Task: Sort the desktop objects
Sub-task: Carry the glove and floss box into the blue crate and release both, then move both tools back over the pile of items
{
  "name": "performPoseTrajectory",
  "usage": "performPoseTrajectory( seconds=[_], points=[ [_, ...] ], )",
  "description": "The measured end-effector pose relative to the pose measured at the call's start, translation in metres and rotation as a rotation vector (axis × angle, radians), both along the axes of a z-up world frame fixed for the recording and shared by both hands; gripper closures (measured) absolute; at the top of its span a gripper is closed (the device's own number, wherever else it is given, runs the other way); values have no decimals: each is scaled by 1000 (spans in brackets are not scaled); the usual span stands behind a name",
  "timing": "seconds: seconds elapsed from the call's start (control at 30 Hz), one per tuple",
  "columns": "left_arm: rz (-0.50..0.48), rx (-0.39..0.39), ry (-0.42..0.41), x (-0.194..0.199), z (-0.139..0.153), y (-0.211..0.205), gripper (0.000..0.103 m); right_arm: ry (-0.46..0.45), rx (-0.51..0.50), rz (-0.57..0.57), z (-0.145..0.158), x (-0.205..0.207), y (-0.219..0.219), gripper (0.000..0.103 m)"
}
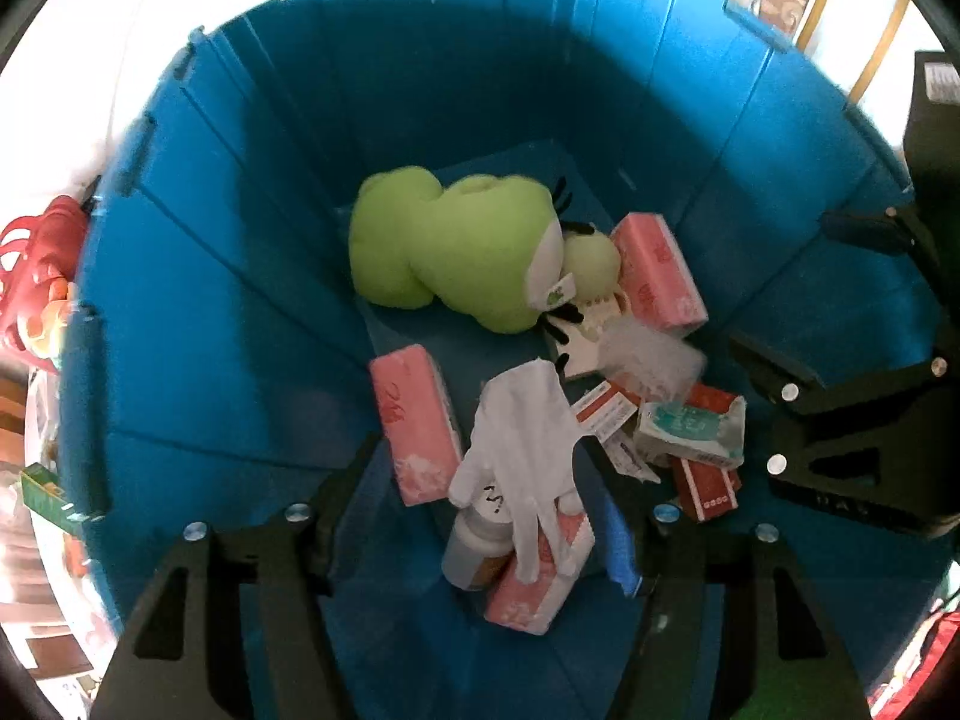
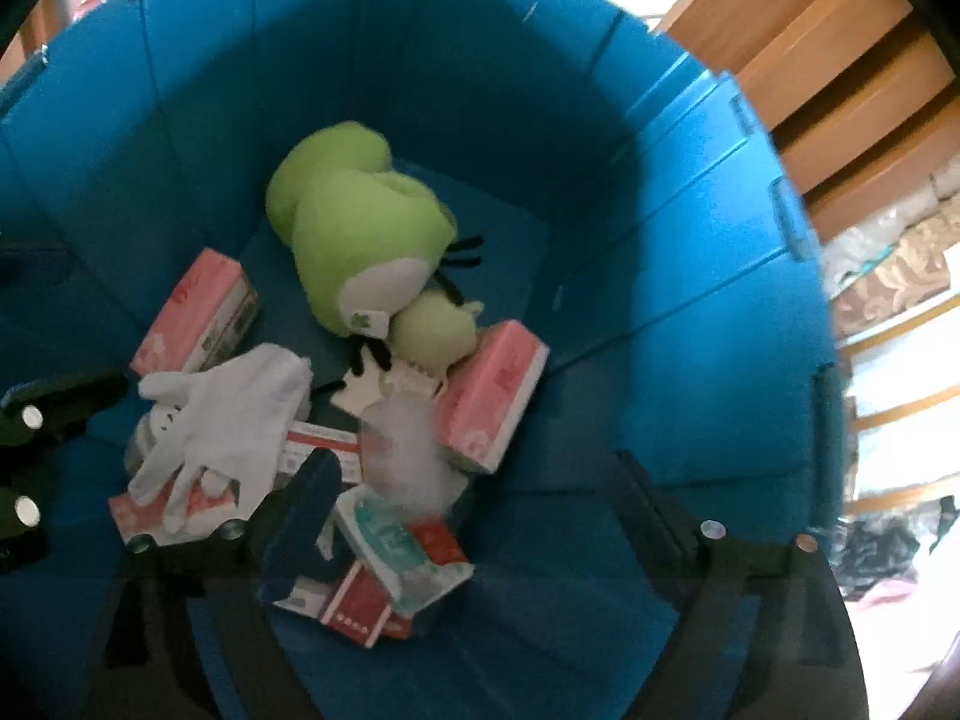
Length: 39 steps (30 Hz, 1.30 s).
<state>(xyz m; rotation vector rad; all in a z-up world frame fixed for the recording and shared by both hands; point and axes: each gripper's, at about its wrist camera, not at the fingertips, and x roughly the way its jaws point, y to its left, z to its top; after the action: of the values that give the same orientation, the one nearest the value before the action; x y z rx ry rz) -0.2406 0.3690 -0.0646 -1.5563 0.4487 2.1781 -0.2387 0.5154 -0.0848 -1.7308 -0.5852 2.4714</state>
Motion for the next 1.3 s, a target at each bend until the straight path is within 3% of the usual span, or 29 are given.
performPoseTrajectory(
  seconds=[0.2,0.5,0.7,0.77,0.83,1.0,1.17,1.3],
  points=[
    [13,61,95,13,33,-18,34,110,22,6,29,21,-5,0],
    [28,179,321,56,85,-52,31,279,5,30,73,62,-31,0],
    [29,217,467,83,105,-93,31,379,-34,28,95,92,-63,0],
    [60,214,534,92,107,-111,27,406,-68,26,101,101,-77,0],
    [93,219,594,100,108,-136,14,444,-110,34,108,111,-96,0],
    [172,202,689,114,105,-194,10,506,-202,59,114,124,-147,0],
    [248,170,726,116,99,-244,10,527,-281,87,113,122,-196,0],
    [289,172,697,113,91,-280,10,532,-326,116,111,120,-234,0]
  ],
)
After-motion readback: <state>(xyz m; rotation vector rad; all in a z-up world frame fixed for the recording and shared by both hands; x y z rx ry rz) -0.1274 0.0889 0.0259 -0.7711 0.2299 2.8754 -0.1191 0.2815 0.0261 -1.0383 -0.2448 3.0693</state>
